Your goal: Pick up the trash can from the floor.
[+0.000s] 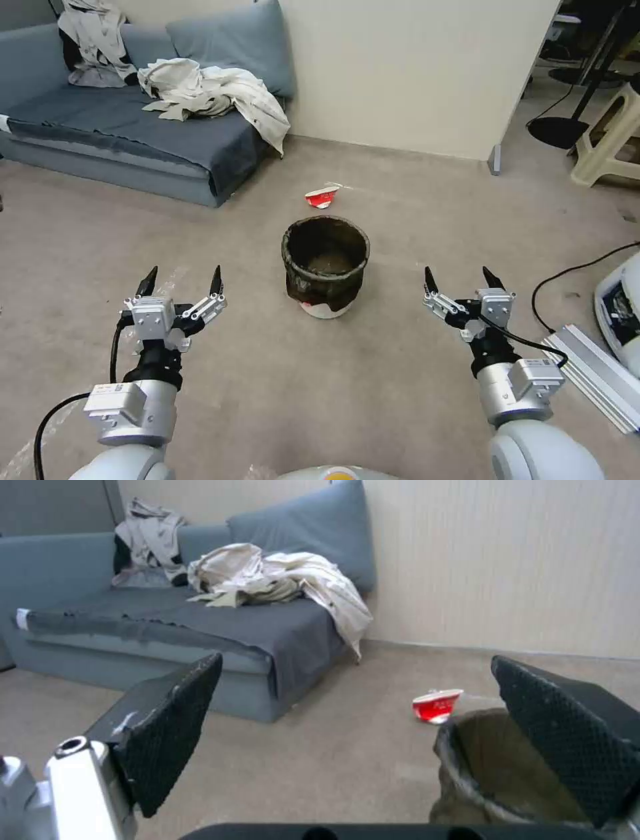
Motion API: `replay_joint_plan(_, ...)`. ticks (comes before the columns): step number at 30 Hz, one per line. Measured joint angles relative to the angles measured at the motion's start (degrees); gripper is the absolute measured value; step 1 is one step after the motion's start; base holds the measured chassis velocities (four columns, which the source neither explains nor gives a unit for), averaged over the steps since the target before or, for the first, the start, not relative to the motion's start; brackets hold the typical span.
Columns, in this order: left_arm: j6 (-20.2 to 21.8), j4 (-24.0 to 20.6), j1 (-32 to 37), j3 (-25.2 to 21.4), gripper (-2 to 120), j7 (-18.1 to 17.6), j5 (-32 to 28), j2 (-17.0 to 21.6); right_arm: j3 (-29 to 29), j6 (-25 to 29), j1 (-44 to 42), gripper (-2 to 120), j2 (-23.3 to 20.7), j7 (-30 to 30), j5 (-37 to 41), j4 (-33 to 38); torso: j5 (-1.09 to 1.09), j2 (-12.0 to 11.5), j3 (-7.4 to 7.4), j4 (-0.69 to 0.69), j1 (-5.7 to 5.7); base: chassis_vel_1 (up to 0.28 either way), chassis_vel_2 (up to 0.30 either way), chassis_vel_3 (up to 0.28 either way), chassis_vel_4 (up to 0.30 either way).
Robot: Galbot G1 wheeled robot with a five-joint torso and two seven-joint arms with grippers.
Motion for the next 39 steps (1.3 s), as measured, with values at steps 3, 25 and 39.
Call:
replay_joint_plan(3,0.00,0.01,-0.01,-0.01,100,0.00,0.00,0.00,0.00,0.03,0.02,100,0.00,-0.01,-0.03,-0.01,-0.05,0.00,0.00,0.00,0.00,-0.153,0.137,0.147,-0.151)
replay_joint_plan(25,1.18,1.04,-1.10,-0.09,100,-0.01,-2.32,3.24,-0.41,1.18,0.12,100,-0.05,1.19,-0.01,-1.05,-0.03,0.00,-0.01,-0.01,0.00,-0.086,0.091,0.096,-0.091)
replay_joint_plan(39,10.83,5.83,-10.51,0.09,100,-5.94,-15.65,14.77,0.59,2.63,0.93,100,-2.02,0.23,2.86,-3.13,-0.03,0.00,0.00,-0.01,-0.01,0.000,0.000,0.000,0.000)
